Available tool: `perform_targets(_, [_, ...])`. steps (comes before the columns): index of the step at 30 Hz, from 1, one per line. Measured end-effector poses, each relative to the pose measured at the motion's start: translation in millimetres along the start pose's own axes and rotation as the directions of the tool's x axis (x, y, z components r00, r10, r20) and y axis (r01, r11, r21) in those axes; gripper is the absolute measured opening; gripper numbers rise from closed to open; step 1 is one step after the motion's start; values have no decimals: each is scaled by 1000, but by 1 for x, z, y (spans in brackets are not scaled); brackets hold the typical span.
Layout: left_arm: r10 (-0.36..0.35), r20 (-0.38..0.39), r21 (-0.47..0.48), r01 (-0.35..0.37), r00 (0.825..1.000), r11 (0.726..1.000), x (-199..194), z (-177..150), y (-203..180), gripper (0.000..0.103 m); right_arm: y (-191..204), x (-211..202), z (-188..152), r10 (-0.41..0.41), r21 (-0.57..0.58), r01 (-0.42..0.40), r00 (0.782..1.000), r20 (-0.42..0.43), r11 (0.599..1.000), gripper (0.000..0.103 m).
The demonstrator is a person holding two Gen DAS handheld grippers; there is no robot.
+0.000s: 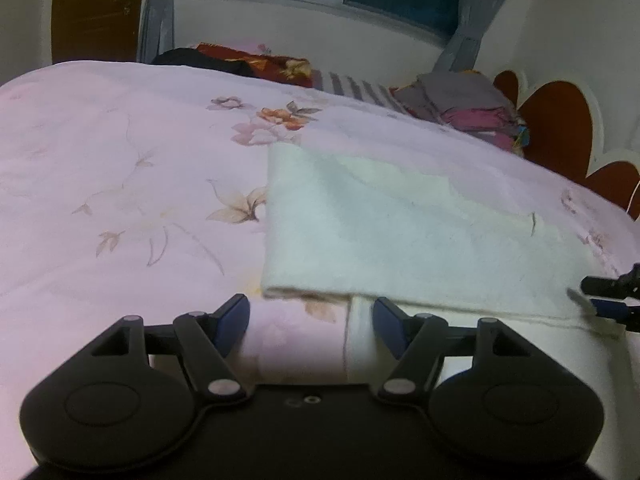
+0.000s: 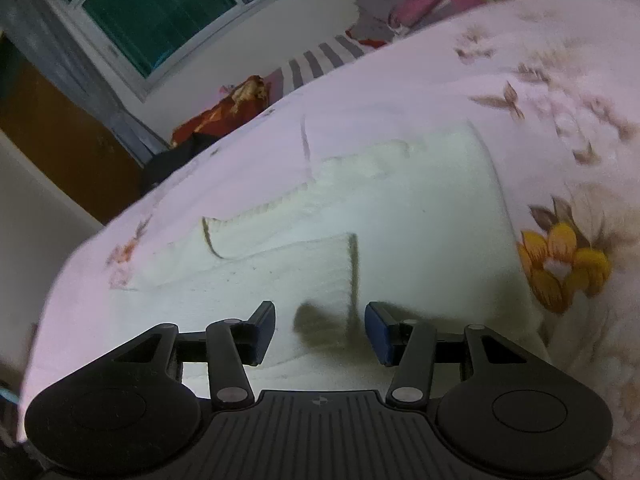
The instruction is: Fold small clothes
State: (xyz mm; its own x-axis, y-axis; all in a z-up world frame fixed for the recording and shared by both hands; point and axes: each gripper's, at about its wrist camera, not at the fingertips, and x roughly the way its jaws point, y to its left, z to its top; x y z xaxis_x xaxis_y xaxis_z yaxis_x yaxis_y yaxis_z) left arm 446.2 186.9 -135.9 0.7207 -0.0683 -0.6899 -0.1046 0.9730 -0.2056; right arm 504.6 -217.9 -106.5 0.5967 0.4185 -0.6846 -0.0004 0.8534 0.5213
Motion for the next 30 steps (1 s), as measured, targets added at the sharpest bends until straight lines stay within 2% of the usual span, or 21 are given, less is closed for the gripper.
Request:
perform_targets(2, [-5, 4, 9, 4, 1000, 1000, 6, 2, 2, 61, 7, 5, 0, -12, -28, 11, 1000, -14, 1000, 24])
perform_targets(5, [8, -9, 97, -7, 1000, 995, 9, 0, -6, 61, 17, 14, -3, -24, -73, 21, 999, -34, 997, 24])
perform_targets(6, [12, -12, 119, -11, 1000, 993, 9, -1, -8, 61, 20, 15, -4, -31, -88, 28, 999, -34, 996, 20])
perform_targets(8, [7, -14, 114, -5, 1000, 994, 8, -1, -7, 61, 23, 17, -6, -33, -108, 29, 999, -31, 994, 5])
perform_targets(13, [17, -17, 139, -14, 1000, 990, 11, 0, -9, 61, 26, -8, 2, -31, -126, 42, 996, 86, 991, 5])
perform_targets(15, [7, -17, 111, -5, 1000, 994, 9, 2, -7, 59, 19, -23, 10, -53, -120, 70, 990, 134, 990, 5])
perform_targets(17, [-15, -15, 62, 16, 1000, 998, 8, 4, -1, 55, 8, -31, 17, -59, -95, 73, 988, 142, 993, 5])
perform_targets(23, [2, -15, 101, 0, 1000, 995, 10, 3, -6, 54, -10, -44, 20, -82, -81, 97, 983, 163, 992, 5])
perform_targets(30, [0, -21, 95, 2, 1000, 995, 10, 4, -5, 54, -21, -49, 18, -96, -75, 109, 983, 159, 991, 5])
